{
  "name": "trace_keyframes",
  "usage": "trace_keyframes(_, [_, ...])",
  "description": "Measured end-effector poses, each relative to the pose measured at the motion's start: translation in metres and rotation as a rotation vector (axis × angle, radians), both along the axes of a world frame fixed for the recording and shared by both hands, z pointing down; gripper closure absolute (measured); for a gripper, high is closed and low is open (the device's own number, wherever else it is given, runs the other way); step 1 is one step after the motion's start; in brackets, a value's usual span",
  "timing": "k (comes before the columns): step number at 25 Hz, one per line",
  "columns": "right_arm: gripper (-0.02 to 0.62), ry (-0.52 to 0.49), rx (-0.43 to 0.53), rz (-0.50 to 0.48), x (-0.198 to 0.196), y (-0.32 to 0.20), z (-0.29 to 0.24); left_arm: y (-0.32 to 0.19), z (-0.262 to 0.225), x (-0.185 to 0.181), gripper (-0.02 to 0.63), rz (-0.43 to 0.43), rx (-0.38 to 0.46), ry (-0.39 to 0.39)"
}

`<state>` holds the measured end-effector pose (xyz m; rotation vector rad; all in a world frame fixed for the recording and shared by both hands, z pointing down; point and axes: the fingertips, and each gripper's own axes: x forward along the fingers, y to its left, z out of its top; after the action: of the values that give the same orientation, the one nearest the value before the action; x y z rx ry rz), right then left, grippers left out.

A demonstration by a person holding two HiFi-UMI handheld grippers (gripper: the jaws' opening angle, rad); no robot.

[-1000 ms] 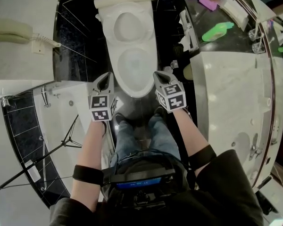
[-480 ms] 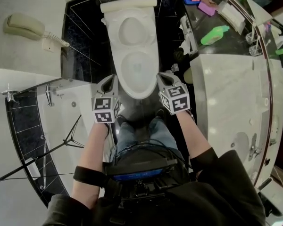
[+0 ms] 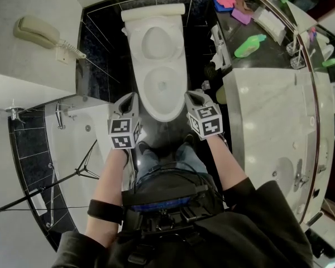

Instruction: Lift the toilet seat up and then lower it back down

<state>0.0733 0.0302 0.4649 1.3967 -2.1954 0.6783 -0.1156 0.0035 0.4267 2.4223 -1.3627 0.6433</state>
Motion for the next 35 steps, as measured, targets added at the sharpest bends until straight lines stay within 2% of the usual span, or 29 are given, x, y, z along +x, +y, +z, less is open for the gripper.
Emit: trace_keyframes(35, [0.586, 0.001, -0.003, 0.005, -0.001, 0.012, 0.005, 0.021, 0.005, 0.000, 0.598, -0.004, -0.014, 0.003])
